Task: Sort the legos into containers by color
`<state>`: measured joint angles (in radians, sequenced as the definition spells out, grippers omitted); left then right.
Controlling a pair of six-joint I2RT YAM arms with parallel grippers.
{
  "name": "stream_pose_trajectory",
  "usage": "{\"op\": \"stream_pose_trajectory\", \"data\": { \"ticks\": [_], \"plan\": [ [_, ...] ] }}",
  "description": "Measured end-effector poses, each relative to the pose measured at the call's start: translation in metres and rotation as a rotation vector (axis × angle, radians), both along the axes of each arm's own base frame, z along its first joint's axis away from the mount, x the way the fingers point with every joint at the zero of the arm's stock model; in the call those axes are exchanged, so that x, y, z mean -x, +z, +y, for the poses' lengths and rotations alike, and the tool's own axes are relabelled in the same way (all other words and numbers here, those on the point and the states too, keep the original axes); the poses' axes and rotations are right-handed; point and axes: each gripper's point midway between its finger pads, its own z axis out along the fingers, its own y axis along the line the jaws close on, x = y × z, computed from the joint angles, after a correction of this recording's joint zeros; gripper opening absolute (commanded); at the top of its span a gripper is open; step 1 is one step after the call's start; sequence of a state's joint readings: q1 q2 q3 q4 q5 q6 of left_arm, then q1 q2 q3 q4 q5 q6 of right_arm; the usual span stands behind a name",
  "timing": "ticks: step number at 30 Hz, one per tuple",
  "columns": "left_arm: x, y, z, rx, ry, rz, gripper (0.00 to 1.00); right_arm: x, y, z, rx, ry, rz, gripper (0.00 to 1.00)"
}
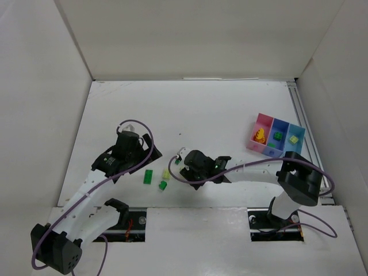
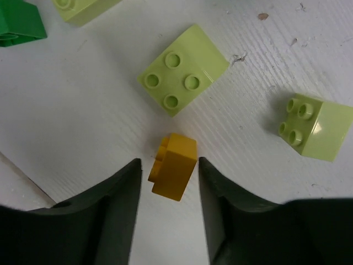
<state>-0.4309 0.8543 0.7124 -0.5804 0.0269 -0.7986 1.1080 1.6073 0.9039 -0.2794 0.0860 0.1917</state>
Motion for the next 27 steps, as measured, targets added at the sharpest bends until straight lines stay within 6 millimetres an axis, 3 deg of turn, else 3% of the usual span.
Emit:
{"op": "stream_pose_trajectory", "data": {
  "ticks": [6, 11, 14, 17, 19, 23, 25, 27],
  "plan": [
    [0.001, -0.001, 0.001, -0.001, 0.007, 0.006, 1.0, -0.002, -0.001, -0.002, 0.003, -0.038, -0.002, 0.14],
    [0.0, -0.003, 0.0, -0.004, 0.008, 0.015, 1.0, -0.012, 0.008, -0.016, 0.044, -0.107, -0.05, 0.12],
    [-0.001, -0.011, -0.001, -0.009, 0.004, 0.034, 1.0, -0.025, 0.031, -0.023, 0.034, -0.162, -0.102, 0.11],
    [-0.002, -0.019, -0.003, -0.02, -0.003, 0.068, 1.0, -0.057, 0.058, -0.042, -0.001, -0.274, -0.142, 0.09],
    [-0.004, -0.023, -0.005, -0.024, -0.01, 0.078, 1.0, -0.092, 0.077, -0.074, -0.029, -0.413, -0.17, 0.09],
    [-0.009, -0.031, -0.006, -0.041, -0.022, 0.095, 1.0, -0.156, 0.116, -0.17, -0.055, -0.75, -0.257, 0.09],
    [-0.01, -0.036, -0.007, -0.054, -0.028, 0.109, 1.0, -0.178, 0.134, -0.217, -0.059, -0.898, -0.294, 0.09],
    [-0.012, -0.042, -0.007, -0.069, -0.037, 0.128, 1.0, -0.195, 0.147, -0.25, -0.057, -1.003, -0.319, 0.09]
  ]
}}
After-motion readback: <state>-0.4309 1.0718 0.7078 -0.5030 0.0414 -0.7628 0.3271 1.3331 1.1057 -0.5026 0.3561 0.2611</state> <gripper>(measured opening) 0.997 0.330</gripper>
